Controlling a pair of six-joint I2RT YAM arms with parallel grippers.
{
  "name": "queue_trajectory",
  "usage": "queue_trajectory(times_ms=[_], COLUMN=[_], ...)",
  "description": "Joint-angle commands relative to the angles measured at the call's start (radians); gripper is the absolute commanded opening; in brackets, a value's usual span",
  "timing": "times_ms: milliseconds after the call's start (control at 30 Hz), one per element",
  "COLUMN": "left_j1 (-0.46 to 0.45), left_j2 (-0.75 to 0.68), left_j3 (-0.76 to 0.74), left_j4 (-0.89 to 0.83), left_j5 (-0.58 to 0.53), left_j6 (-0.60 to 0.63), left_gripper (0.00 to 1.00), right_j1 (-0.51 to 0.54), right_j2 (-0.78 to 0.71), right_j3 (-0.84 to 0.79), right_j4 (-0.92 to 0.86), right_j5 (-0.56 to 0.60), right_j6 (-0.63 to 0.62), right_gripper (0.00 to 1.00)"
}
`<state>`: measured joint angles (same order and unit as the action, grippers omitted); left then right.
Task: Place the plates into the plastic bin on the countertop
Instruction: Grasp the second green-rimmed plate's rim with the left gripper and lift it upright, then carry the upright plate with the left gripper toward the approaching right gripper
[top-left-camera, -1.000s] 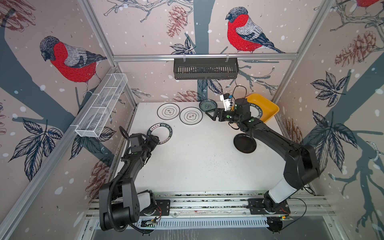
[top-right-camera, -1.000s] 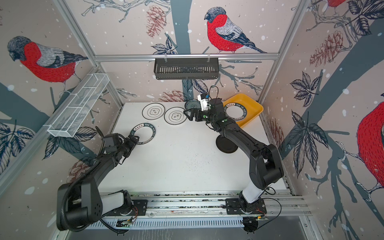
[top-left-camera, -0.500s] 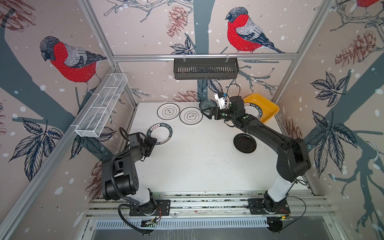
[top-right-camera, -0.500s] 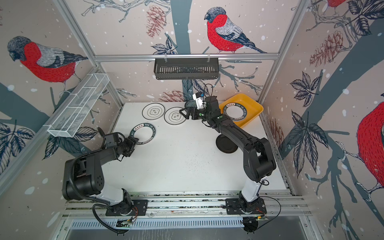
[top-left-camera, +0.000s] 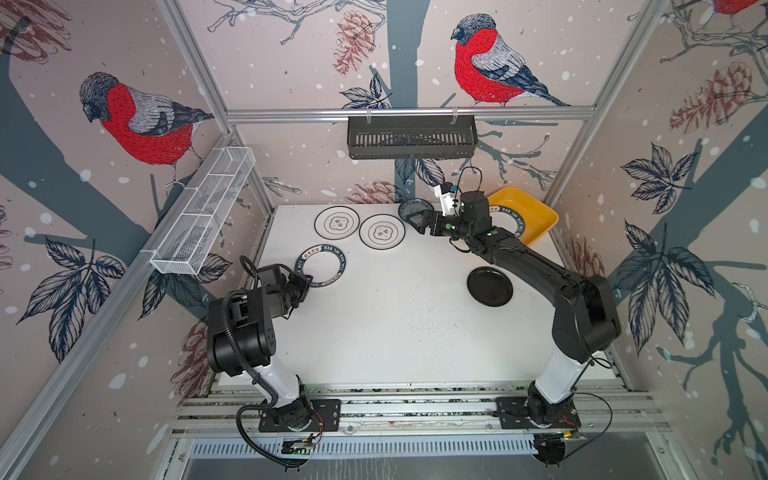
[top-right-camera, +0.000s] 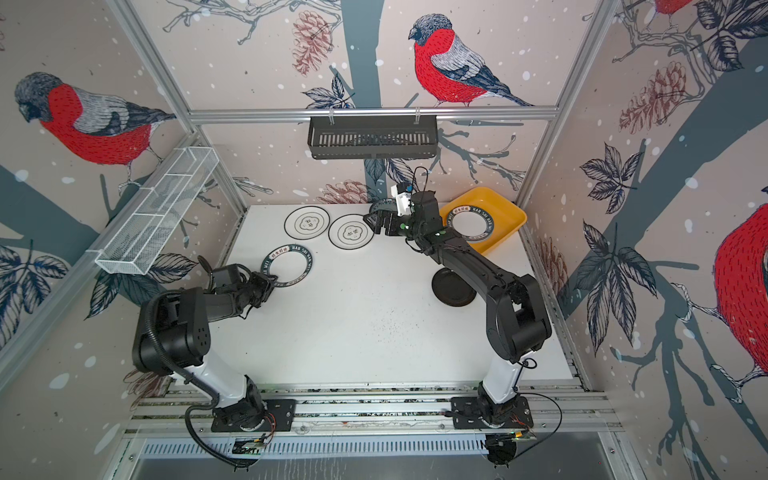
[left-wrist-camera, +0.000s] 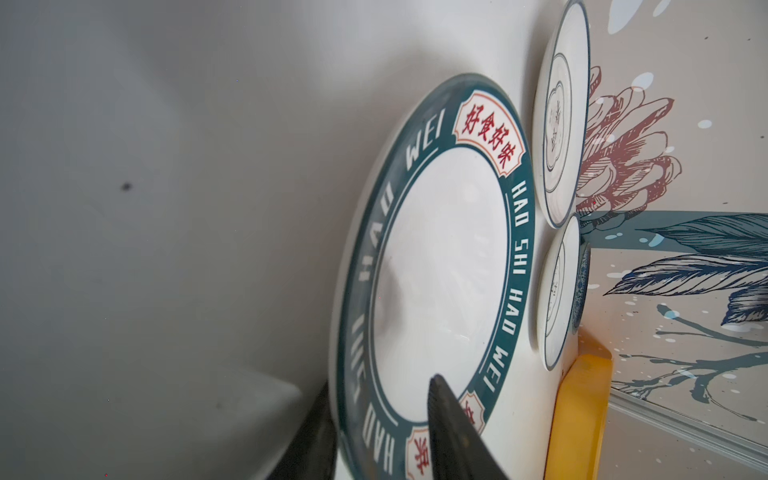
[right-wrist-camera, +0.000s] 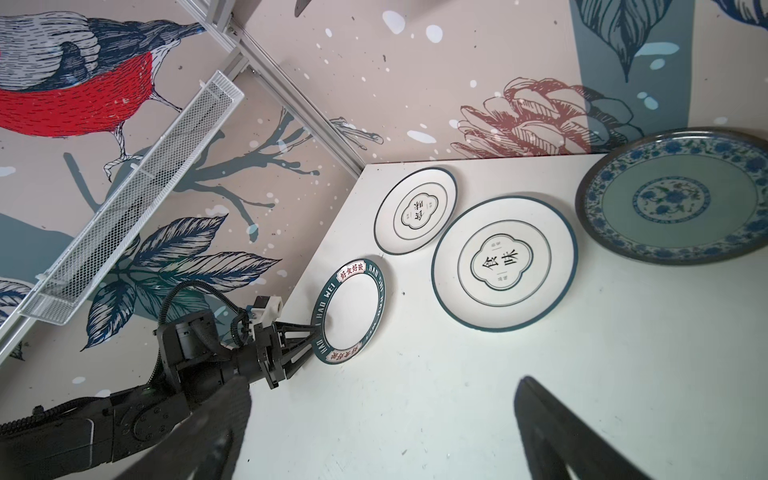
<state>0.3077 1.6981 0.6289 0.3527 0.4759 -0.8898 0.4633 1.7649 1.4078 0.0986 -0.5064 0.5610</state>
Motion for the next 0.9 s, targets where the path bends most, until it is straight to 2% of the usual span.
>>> queue_trajectory(times_ms=[0,167,267,533,867], left_j1=[0.002,0.002,0.002,0.002,0.0], left_j2=[0.013,0.005,-0.013,-0.127,-0.34], left_j3=[-0.015,-0.018,-0.019,-0.051,-0.032], left_j4=[-0.097,-0.098,-0.104,-0.119,-0.176], left_j5=[-0.041,-0.048,-0.049,-0.061,0.0], left_j6=[-0.023,-0.028,-0.031,-0.058,-0.077], left_gripper=[0.3,0.12,0.07,0.04,0.0], right_j1=[-0.006,-0.012,-0.017,-0.035,-0.122], right_j2=[0.002,-0.001,-0.006,-0.04,-0.127], right_j3=[0.003,-0.002,-0.009,-0.046,-0.16], right_j4=[0.015,0.012,0.01,0.028,0.081], right_j5=[0.017,0.019,0.027,0.031,0.051], right_j6=[0.019,0.022,0.025,0.028,0.068], right_gripper=[0.99,0.99,1.0,0.99,1.0])
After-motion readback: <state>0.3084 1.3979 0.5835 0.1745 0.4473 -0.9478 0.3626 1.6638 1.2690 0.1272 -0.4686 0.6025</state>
